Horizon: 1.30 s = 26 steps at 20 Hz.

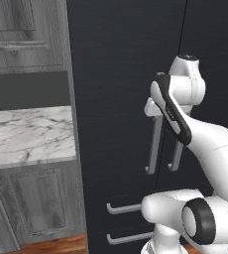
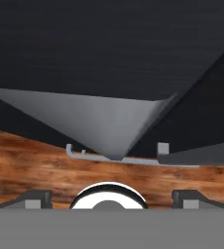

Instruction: Take the lemon wedge from the fridge and place it on the plate with fish on the dining counter.

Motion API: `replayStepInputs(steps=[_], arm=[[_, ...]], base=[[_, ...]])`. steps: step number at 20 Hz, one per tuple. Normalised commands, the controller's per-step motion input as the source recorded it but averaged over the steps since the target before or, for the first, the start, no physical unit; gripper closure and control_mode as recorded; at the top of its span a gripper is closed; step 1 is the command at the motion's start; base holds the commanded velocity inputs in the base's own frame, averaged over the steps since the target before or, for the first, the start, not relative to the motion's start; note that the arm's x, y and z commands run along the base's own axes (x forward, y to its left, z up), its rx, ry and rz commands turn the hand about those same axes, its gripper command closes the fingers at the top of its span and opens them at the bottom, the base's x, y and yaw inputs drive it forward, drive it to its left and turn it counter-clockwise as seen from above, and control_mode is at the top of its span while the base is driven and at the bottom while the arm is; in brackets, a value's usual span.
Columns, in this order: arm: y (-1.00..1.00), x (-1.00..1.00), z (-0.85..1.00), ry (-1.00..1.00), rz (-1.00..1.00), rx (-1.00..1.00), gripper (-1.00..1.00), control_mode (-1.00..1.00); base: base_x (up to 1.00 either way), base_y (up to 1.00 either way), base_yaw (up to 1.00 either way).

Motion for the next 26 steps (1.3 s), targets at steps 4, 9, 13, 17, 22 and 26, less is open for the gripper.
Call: replayStepInputs(steps=[4, 9, 13, 17, 22, 26], arm=[[0.00, 0.00, 0.00, 0.00, 0.00, 0.00, -1.00, -1.00], [-0.05, -0.80, -0.03, -0.08, 0.00, 0.00, -1.00, -1.00], [-0.09, -0.87, -0.06, -0.04, 0.00, 0.00, -1.00, -1.00], [-0.57, 0.03, 0.00, -0.16, -0.06, -0.03, -1.00, -1.00], [0.00, 0.00, 0.00, -0.03, 0.00, -0.01, -1.00, -1.00], [0.00, 0.00, 0.00, 0.00, 0.00, 0.00, -1.00, -1.00]], base=[[0.00, 0.00, 0.00], [0.00, 0.00, 0.00], [0.00, 0.00, 0.00], [0.00, 0.00, 0.00], [0.00, 0.00, 0.00], [0.00, 0.00, 0.00]])
